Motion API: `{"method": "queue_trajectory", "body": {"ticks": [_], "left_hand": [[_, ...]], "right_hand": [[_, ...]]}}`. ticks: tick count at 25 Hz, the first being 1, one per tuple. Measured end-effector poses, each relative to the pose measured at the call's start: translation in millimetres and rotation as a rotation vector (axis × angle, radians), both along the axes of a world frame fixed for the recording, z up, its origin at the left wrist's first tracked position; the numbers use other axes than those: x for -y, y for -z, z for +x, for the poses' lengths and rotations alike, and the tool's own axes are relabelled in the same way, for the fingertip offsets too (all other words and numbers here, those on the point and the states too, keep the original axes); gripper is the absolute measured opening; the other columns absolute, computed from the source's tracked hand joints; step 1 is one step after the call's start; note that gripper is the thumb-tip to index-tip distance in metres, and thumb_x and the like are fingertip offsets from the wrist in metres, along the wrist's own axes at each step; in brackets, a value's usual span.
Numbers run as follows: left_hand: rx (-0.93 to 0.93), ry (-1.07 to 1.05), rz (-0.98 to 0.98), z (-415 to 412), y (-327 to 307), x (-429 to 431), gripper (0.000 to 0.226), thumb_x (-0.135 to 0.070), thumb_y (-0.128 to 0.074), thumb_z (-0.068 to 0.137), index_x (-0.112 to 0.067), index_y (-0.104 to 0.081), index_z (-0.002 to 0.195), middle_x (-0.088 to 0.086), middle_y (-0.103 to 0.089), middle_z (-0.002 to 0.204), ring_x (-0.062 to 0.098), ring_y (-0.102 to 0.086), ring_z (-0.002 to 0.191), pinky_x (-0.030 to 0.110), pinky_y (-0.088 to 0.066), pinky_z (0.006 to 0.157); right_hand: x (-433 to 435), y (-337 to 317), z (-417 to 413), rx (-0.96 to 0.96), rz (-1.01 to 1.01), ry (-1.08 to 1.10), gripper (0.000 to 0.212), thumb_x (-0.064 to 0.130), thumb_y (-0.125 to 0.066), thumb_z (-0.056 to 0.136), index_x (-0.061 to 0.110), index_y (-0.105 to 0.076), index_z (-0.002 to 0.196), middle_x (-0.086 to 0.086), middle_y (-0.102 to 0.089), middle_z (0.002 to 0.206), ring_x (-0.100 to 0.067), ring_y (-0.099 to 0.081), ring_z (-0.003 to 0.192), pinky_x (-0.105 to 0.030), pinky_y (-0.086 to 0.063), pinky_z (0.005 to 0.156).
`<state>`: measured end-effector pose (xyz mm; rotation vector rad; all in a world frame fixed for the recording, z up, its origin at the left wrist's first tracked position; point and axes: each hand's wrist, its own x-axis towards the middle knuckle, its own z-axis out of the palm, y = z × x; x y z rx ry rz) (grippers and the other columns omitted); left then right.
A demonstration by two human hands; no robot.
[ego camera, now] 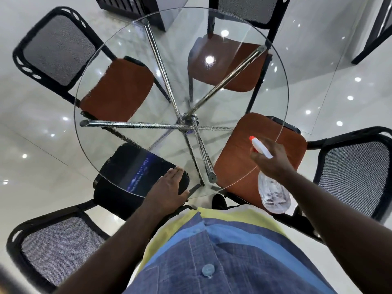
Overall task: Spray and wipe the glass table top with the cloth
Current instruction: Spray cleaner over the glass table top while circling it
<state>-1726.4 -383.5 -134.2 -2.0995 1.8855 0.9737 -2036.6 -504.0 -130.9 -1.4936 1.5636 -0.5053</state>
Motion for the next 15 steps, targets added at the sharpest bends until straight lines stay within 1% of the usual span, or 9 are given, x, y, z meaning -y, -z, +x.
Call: {"method": "queue_trajectory", "body": {"ticks": [1, 3, 5, 6, 8, 9, 11, 12, 15], "left_hand": [[-0.006, 0.007, 0.004, -2, 1, 1, 0.083, -0.046, -0.056, 0.102, -0.019, -0.012, 0.167, -0.004, -0.008, 0.175, 0.011, -0.004, 0.16, 0.028, -0.008, 0.126], [-0.018, 0.027, 0.003, -6, 3, 3, 0.083, -0.046, -0.056, 0.102, -0.019, -0.012, 0.167, -0.004, -0.009, 0.175, 0.01, -0.004, 0.16, 0.026, -0.006, 0.125], [-0.032, 0.048, 0.002, -12, 5, 5, 0.082, -0.045, -0.056, 0.102, -0.019, -0.013, 0.167, -0.004, -0.01, 0.174, 0.01, -0.005, 0.16, 0.023, -0.004, 0.122], [-0.039, 0.061, 0.004, -14, 6, 6, 0.082, -0.045, -0.056, 0.102, -0.019, -0.013, 0.167, -0.004, -0.011, 0.174, 0.01, -0.005, 0.16, 0.021, -0.003, 0.121], [-0.044, 0.088, 0.002, -19, 8, 9, 0.082, -0.044, -0.057, 0.102, -0.019, -0.014, 0.167, -0.003, -0.011, 0.174, 0.01, -0.006, 0.16, 0.021, -0.003, 0.121], [-0.045, 0.101, 0.001, -21, 8, 11, 0.082, -0.044, -0.057, 0.102, -0.019, -0.014, 0.167, -0.003, -0.012, 0.174, 0.011, -0.007, 0.16, 0.023, -0.005, 0.123], [-0.051, 0.121, -0.001, -25, 7, 15, 0.082, -0.044, -0.057, 0.102, -0.018, -0.015, 0.166, -0.002, -0.012, 0.174, 0.012, -0.009, 0.16, 0.025, -0.007, 0.125], [-0.055, 0.132, -0.004, -27, 7, 16, 0.082, -0.044, -0.057, 0.101, -0.018, -0.015, 0.166, -0.001, -0.013, 0.174, 0.013, -0.009, 0.16, 0.025, -0.007, 0.125], [-0.063, 0.156, -0.018, -27, 4, 19, 0.082, -0.043, -0.058, 0.101, -0.018, -0.017, 0.166, 0.0, -0.014, 0.174, 0.014, -0.011, 0.16, 0.027, -0.009, 0.126]], "right_hand": [[-2, 3, -9, -0.011, -0.012, 0.01, 0.017, 0.011, -0.071, 0.095, 0.017, -0.071, 0.111, 0.001, -0.067, 0.087, -0.03, -0.069, 0.077, -0.055, -0.063, 0.073], [-10, 7, -25, 0.012, -0.032, 0.058, 0.016, 0.01, -0.069, 0.093, 0.025, -0.07, 0.098, 0.0, -0.067, 0.078, -0.025, -0.066, 0.064, -0.05, -0.061, 0.06], [-20, 9, -37, 0.038, -0.04, 0.122, 0.012, 0.013, -0.064, 0.086, 0.023, -0.063, 0.081, 0.002, -0.059, 0.067, -0.024, -0.058, 0.054, -0.042, -0.052, 0.051], [-25, 11, -42, 0.048, -0.035, 0.147, 0.009, 0.015, -0.062, 0.083, 0.019, -0.059, 0.076, -0.001, -0.055, 0.064, -0.025, -0.056, 0.053, -0.04, -0.049, 0.049], [-35, 19, -50, 0.062, -0.023, 0.142, 0.007, 0.014, -0.063, 0.082, 0.01, -0.059, 0.077, -0.014, -0.055, 0.068, -0.026, -0.055, 0.054, -0.046, -0.049, 0.047], [-41, 23, -52, 0.066, -0.02, 0.106, 0.007, 0.014, -0.064, 0.082, 0.009, -0.06, 0.08, -0.016, -0.057, 0.07, -0.027, -0.056, 0.054, -0.049, -0.051, 0.049], [-54, 28, -50, 0.06, -0.032, 0.02, 0.002, 0.015, -0.065, 0.08, 0.015, -0.063, 0.081, -0.007, -0.061, 0.07, -0.025, -0.06, 0.056, -0.046, -0.053, 0.053], [-60, 29, -48, 0.063, -0.049, -0.008, 0.003, 0.015, -0.064, 0.08, 0.018, -0.063, 0.08, -0.002, -0.062, 0.069, -0.024, -0.061, 0.057, -0.043, -0.053, 0.054], [-74, 29, -41, 0.08, -0.07, -0.045, 0.007, 0.016, -0.062, 0.08, 0.017, -0.059, 0.074, 0.003, -0.059, 0.066, -0.016, -0.055, 0.056, -0.036, -0.044, 0.055]]}}
